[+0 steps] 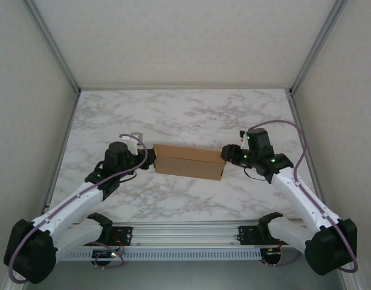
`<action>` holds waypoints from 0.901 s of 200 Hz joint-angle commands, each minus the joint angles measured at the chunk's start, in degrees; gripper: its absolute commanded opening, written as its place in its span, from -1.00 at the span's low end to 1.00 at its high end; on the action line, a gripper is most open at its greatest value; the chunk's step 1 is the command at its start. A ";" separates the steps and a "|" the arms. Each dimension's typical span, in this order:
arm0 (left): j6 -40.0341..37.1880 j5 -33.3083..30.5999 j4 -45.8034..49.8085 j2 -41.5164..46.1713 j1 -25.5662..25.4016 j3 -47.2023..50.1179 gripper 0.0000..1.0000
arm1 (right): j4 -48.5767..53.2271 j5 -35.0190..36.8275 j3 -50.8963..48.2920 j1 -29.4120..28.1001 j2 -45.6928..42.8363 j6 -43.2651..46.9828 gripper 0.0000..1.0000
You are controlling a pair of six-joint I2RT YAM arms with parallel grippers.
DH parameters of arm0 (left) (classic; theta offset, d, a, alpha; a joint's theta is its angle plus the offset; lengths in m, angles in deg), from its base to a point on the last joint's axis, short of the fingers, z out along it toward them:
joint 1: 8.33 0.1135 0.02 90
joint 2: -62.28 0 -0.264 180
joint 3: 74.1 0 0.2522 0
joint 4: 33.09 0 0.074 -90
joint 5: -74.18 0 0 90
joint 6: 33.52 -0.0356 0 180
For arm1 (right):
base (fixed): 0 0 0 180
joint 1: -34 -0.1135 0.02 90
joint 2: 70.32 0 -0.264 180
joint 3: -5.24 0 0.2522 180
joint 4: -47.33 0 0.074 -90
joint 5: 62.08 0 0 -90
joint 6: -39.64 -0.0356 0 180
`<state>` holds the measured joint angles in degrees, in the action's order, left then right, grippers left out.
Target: Fold the paper box
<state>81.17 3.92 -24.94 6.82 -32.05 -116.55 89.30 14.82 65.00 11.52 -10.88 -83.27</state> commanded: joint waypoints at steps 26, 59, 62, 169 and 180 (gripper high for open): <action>-0.34 0.93 4.52 -1.42 0.25 0.61 -0.55 | 5.64 -1.01 2.07 -0.02 -2.96 -2.57 0.09; -0.92 0.90 5.47 -1.33 0.18 -0.03 -0.56 | 4.39 -3.29 0.41 -0.03 -5.26 -3.36 0.17; -0.96 0.81 5.51 -1.35 0.22 -0.12 -0.56 | 4.32 -3.27 0.20 0.01 -5.34 -3.33 0.16; 0.17 2.62 3.82 -0.40 0.20 1.40 -0.64 | -1.03 -7.42 -6.99 -0.09 -1.79 -5.51 -0.74; 0.50 3.34 3.29 -0.31 0.17 1.61 -0.68 | -1.04 -7.72 -6.95 -0.04 -1.28 -5.35 -0.79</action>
<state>81.04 3.99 -24.39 6.73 -31.83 -116.95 85.63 9.14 60.61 11.80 -14.57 -88.73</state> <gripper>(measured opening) 0.181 0.131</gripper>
